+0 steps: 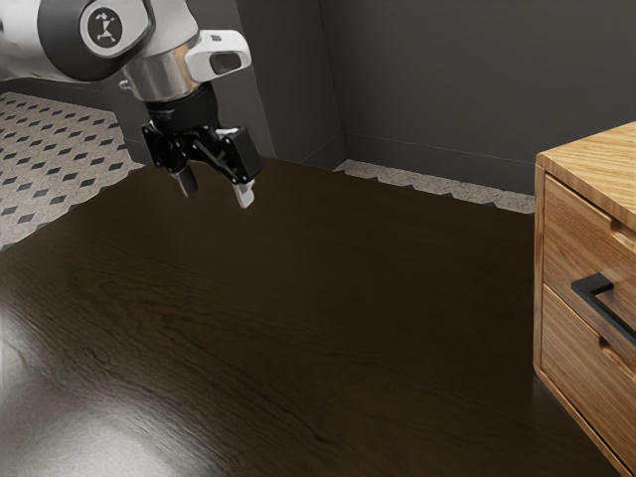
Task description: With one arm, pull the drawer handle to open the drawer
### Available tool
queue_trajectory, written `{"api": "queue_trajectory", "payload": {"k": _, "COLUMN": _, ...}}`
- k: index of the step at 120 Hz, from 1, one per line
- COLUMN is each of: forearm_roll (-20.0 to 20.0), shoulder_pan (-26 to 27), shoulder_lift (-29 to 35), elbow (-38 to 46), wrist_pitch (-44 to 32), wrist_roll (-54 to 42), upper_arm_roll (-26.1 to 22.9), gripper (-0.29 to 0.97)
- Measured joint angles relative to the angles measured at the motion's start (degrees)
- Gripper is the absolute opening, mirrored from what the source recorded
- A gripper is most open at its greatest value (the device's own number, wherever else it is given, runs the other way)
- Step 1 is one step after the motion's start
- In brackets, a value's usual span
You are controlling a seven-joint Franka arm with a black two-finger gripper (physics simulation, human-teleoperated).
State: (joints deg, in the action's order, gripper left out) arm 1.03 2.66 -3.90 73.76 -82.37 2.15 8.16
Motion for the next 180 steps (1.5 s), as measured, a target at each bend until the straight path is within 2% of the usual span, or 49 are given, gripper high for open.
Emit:
{"api": "queue_trajectory", "payload": {"k": 12, "forearm_roll": -0.11, "shoulder_pan": 0.02, "shoulder_lift": 0.00, "elbow": 0.02, "wrist_pitch": -0.25, "wrist_roll": -1.10, "upper_arm_roll": 0.06, "gripper": 0.68}}
{"api": "queue_trajectory", "payload": {"k": 24, "forearm_roll": -1.84, "shoulder_pan": -0.97, "shoulder_lift": 0.29, "elbow": 0.05, "wrist_pitch": -0.25, "wrist_roll": -2.04, "upper_arm_roll": 0.19, "gripper": 0.68}}
{"api": "queue_trajectory", "payload": {"k": 38, "forearm_roll": -3.22, "shoulder_pan": -4.12, "shoulder_lift": 5.31, "elbow": -4.92, "wrist_pitch": 0.74, "wrist_roll": -2.95, "upper_arm_roll": -0.96, "gripper": 0.68}}
{"api": "queue_trajectory", "payload": {"k": 47, "forearm_roll": -2.95, "shoulder_pan": -10.63, "shoulder_lift": 6.34, "elbow": -6.14, "wrist_pitch": 1.31, "wrist_roll": -3.38, "upper_arm_roll": -6.84, "gripper": 0.68}}
{"api": "queue_trajectory", "payload": {"k": 53, "forearm_roll": -1.86, "shoulder_pan": -12.94, "shoulder_lift": 5.94, "elbow": -6.30, "wrist_pitch": 1.52, "wrist_roll": -3.29, "upper_arm_roll": -11.61, "gripper": 0.68}}
{"api": "queue_trajectory", "payload": {"k": 62, "forearm_roll": -0.80, "shoulder_pan": -11.07, "shoulder_lift": 3.78, "elbow": -6.32, "wrist_pitch": 0.77, "wrist_roll": -2.72, "upper_arm_roll": -16.42, "gripper": 0.68}}
{"api": "queue_trajectory", "payload": {"k": 80, "forearm_roll": 0.18, "shoulder_pan": -2.69, "shoulder_lift": -0.96, "elbow": -6.16, "wrist_pitch": -2.36, "wrist_roll": -1.32, "upper_arm_roll": -21.92, "gripper": 0.68}}
{"api": "queue_trajectory", "payload": {"k": 93, "forearm_roll": 0.40, "shoulder_pan": 1.78, "shoulder_lift": -2.46, "elbow": -6.07, "wrist_pitch": -4.56, "wrist_roll": 0.14, "upper_arm_roll": -23.14, "gripper": 0.68}}
{"api": "queue_trajectory", "payload": {"k": 111, "forearm_roll": 0.28, "shoulder_pan": 1.37, "shoulder_lift": -3.36, "elbow": -4.39, "wrist_pitch": -7.94, "wrist_roll": 2.18, "upper_arm_roll": -23.27, "gripper": 0.68}}
{"api": "queue_trajectory", "payload": {"k": 130, "forearm_roll": -2.09, "shoulder_pan": 2.74, "shoulder_lift": -2.87, "elbow": 0.29, "wrist_pitch": -10.13, "wrist_roll": 16.23, "upper_arm_roll": -23.30, "gripper": 0.68}}
{"api": "queue_trajectory", "payload": {"k": 146, "forearm_roll": -2.56, "shoulder_pan": 2.71, "shoulder_lift": -1.54, "elbow": 4.34, "wrist_pitch": -15.27, "wrist_roll": 27.82, "upper_arm_roll": -23.07, "gripper": 0.68}}
{"api": "queue_trajectory", "payload": {"k": 166, "forearm_roll": -2.93, "shoulder_pan": 2.94, "shoulder_lift": 1.78, "elbow": 13.67, "wrist_pitch": -25.24, "wrist_roll": 39.77, "upper_arm_roll": -23.46, "gripper": 0.68}}
{"api": "queue_trajectory", "payload": {"k": 180, "forearm_roll": -2.96, "shoulder_pan": 1.14, "shoulder_lift": 4.21, "elbow": 17.91, "wrist_pitch": -31.53, "wrist_roll": 46.95, "upper_arm_roll": -25.84, "gripper": 0.68}}
